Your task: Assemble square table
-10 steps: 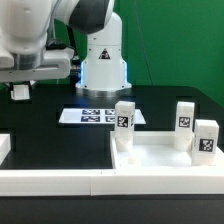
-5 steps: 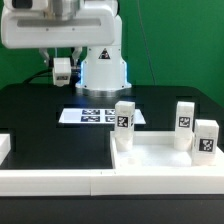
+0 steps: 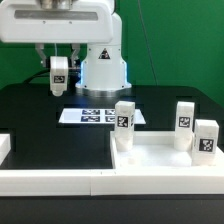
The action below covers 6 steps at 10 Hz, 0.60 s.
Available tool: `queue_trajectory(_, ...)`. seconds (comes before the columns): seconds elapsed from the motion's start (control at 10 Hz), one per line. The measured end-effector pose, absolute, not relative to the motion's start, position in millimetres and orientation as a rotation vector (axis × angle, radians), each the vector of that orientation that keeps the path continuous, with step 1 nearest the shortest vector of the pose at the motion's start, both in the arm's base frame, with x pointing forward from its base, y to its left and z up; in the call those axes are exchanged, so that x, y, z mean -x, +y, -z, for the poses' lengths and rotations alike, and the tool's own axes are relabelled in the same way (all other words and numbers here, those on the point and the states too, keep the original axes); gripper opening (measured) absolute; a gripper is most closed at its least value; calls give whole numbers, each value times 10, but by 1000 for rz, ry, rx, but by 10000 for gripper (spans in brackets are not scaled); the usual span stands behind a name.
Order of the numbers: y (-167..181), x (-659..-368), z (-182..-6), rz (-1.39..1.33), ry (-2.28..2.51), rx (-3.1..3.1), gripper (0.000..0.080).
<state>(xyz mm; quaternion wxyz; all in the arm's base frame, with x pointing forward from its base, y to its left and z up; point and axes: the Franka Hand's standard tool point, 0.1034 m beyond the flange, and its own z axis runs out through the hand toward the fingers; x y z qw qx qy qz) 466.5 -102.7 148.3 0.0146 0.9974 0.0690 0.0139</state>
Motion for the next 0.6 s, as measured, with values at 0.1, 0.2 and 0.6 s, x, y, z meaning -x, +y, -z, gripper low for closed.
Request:
queue_trajectory(0.1,-870,-4816,-1543,-116,180,-3088,288)
queue_trajectory(0.2,-737,-5065,-1664,-241,147,-3068,288)
queue_trajectory(0.6,-533,-5590,-1945,-635,29,-3008,288)
